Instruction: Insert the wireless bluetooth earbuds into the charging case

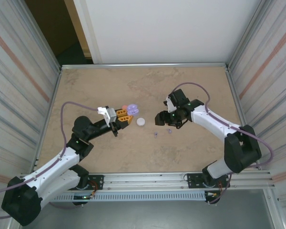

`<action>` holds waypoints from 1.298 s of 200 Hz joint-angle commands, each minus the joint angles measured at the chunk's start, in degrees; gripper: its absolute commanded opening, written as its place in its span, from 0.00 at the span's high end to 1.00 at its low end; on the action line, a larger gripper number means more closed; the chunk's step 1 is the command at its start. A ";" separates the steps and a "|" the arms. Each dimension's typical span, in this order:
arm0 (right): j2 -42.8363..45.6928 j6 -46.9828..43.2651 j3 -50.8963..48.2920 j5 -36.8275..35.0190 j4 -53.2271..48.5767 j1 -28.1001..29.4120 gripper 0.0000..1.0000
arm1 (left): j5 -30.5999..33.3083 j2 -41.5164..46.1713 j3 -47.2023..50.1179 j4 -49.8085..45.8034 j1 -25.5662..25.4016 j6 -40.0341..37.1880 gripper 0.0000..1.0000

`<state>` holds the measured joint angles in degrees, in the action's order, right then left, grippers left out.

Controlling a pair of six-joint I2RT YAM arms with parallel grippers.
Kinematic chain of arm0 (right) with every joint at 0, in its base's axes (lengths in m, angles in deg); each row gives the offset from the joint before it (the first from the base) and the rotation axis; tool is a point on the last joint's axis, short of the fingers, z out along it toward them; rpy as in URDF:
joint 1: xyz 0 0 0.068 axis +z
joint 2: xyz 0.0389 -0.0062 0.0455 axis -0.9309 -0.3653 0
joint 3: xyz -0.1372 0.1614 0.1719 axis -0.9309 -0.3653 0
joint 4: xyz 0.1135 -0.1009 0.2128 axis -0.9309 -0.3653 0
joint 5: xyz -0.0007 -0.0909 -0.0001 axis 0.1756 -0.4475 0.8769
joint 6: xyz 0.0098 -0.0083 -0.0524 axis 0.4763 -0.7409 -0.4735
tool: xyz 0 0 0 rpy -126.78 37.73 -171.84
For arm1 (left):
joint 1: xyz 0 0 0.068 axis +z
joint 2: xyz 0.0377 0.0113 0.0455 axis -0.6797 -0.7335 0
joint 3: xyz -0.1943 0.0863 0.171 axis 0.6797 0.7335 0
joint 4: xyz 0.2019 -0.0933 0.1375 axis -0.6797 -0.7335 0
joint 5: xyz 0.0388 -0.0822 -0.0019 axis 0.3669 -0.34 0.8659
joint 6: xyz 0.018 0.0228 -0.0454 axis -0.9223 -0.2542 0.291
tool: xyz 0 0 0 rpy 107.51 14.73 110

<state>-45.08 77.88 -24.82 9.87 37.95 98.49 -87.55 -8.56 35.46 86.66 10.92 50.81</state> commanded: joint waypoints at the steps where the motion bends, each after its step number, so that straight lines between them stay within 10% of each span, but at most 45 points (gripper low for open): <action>1: -2.54 0.79 2.49 -0.29 -2.98 1.39 0.36 | 0.60 1.03 0.54 0.34 -0.27 -1.21 1.00; 259: -21.16 1.11 9.44 -2.93 -4.83 6.48 0.59 | 1.83 3.14 1.62 -1.86 -0.28 -1.78 1.00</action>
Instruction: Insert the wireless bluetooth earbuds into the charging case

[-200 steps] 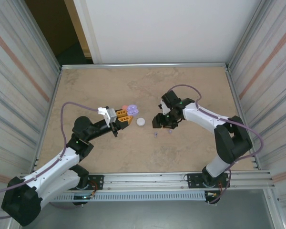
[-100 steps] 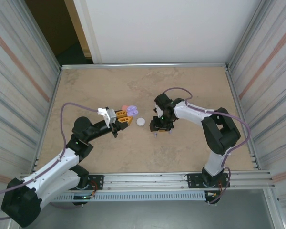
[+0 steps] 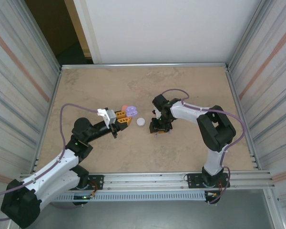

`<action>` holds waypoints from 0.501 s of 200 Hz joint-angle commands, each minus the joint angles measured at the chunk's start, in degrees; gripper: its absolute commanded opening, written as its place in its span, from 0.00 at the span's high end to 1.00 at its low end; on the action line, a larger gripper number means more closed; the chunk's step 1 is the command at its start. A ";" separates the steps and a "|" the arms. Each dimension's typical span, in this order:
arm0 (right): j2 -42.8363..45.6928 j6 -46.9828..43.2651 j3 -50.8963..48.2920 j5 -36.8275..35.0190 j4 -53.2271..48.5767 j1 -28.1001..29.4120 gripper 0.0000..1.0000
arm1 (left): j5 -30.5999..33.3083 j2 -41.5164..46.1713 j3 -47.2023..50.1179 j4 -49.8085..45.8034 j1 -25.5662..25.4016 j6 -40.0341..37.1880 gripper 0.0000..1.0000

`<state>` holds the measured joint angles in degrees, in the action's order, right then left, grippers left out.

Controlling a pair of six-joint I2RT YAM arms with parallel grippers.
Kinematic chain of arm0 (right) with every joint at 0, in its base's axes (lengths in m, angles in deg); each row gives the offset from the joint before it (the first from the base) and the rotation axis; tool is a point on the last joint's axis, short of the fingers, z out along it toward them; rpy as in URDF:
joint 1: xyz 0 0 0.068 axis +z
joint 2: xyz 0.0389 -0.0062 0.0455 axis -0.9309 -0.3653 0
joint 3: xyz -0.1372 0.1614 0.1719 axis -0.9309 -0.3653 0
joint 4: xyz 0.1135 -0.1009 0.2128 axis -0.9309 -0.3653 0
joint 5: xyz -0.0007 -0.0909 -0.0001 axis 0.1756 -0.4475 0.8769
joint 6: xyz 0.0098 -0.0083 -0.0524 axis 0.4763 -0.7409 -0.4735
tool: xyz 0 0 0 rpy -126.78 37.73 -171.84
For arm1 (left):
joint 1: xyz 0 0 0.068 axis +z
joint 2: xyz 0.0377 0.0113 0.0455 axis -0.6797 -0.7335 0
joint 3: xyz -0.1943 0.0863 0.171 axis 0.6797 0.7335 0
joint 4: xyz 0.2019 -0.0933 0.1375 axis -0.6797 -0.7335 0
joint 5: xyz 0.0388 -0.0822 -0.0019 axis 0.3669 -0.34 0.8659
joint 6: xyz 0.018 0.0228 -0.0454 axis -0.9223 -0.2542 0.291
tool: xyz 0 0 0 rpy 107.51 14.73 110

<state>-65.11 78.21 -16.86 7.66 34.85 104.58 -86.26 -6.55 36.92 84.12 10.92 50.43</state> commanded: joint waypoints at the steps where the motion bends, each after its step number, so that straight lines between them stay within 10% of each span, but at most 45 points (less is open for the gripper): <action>1: -1.19 0.74 1.52 -0.73 -1.73 0.38 0.59 | 0.50 1.12 0.19 0.68 -0.27 -1.43 1.00; 100: -3.71 0.64 2.09 -1.23 -1.38 0.64 0.62 | 0.72 1.48 0.40 0.42 -0.28 -1.52 1.00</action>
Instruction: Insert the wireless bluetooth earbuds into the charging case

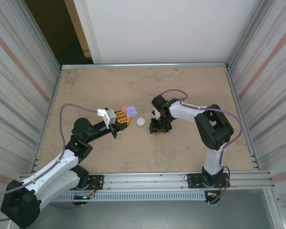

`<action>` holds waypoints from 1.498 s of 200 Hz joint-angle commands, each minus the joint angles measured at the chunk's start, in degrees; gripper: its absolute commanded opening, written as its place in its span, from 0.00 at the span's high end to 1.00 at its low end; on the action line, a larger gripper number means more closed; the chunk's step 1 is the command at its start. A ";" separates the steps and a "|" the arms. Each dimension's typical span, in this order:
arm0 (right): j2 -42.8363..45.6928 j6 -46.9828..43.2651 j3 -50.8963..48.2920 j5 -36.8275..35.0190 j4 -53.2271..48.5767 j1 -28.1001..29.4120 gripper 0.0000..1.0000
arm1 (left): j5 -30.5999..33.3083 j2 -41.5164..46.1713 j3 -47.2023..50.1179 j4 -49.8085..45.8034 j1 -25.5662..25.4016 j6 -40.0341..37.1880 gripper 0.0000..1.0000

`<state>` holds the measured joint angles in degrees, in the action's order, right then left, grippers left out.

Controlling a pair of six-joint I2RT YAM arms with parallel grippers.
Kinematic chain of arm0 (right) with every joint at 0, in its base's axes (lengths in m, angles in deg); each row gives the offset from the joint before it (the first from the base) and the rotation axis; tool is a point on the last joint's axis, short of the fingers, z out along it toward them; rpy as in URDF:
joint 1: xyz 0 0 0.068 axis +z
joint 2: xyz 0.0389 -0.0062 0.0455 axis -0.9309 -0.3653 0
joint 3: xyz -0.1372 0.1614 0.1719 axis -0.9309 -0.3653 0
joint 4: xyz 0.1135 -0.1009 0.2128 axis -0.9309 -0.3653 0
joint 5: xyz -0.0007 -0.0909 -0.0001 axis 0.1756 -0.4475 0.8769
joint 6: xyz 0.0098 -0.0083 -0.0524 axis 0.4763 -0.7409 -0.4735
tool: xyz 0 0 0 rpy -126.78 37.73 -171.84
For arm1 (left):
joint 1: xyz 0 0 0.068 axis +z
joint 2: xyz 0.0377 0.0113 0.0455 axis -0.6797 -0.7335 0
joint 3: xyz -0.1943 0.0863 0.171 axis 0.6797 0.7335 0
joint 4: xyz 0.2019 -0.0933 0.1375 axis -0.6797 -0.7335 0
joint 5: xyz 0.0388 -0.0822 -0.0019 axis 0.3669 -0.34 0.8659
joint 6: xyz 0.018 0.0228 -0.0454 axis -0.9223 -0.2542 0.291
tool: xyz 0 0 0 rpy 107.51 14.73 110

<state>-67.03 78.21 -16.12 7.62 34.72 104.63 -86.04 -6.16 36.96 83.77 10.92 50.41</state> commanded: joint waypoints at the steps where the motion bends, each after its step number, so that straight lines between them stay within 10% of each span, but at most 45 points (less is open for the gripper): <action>1: -1.82 0.63 1.30 -1.15 -1.20 0.60 0.63 | 0.46 1.13 0.35 0.72 -0.32 -1.51 1.00; 299: 9.62 -2.83 0.11 -3.52 -0.28 1.12 0.81 | 0.88 -0.05 1.67 1.97 -0.28 -1.04 1.00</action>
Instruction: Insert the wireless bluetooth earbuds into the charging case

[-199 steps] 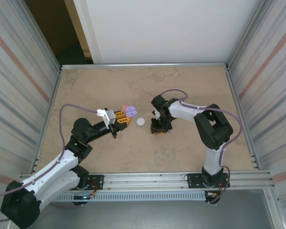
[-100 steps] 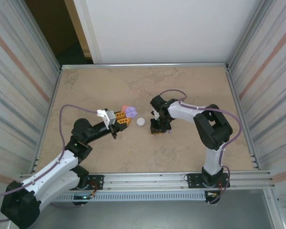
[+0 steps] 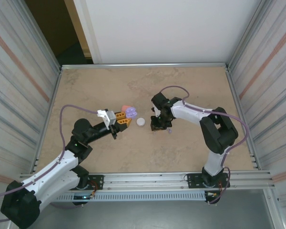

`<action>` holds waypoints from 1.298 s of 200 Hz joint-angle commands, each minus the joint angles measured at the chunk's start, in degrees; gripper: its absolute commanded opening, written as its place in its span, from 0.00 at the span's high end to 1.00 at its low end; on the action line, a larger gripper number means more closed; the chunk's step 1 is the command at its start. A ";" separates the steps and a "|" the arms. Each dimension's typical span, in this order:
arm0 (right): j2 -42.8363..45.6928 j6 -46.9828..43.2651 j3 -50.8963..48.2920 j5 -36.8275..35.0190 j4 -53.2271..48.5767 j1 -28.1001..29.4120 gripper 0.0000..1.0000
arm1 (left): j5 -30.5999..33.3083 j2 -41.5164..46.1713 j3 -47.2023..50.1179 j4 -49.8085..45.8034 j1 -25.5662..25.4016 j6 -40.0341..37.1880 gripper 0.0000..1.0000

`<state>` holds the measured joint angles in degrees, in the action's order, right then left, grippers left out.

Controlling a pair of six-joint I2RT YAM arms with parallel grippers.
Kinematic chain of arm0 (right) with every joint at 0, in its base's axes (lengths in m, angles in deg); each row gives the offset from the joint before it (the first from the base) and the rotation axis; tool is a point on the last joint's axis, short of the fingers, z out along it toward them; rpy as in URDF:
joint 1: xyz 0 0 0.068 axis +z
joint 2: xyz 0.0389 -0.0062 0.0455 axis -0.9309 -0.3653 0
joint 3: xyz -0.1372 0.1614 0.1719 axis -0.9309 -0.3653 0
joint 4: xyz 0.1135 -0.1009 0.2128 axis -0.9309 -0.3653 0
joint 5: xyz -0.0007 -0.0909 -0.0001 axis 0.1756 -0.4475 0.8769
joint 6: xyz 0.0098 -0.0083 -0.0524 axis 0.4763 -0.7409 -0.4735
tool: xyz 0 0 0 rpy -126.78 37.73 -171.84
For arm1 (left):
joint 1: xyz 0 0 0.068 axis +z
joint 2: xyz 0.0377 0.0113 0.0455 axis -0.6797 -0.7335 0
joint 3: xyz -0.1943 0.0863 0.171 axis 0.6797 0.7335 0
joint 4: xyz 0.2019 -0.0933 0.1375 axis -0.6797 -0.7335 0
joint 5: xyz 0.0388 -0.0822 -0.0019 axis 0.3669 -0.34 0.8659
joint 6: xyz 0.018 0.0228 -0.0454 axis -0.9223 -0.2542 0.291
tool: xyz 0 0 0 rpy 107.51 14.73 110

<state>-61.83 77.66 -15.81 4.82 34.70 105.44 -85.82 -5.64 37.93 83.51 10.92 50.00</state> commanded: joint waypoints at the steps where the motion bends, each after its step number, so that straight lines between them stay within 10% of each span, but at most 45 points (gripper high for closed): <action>1: 4.57 -2.32 -0.19 -0.76 -0.26 0.31 0.81 | 0.65 -0.62 0.71 2.29 -0.32 -0.65 1.00; 259: 30.87 -11.85 0.49 15.45 7.48 -2.33 0.80 | -5.31 -13.21 -2.32 9.81 -0.97 3.82 1.00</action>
<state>-33.17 67.98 -17.43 17.76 39.37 103.05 -89.38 -18.25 37.77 90.70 10.79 53.32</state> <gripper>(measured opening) 0.196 0.187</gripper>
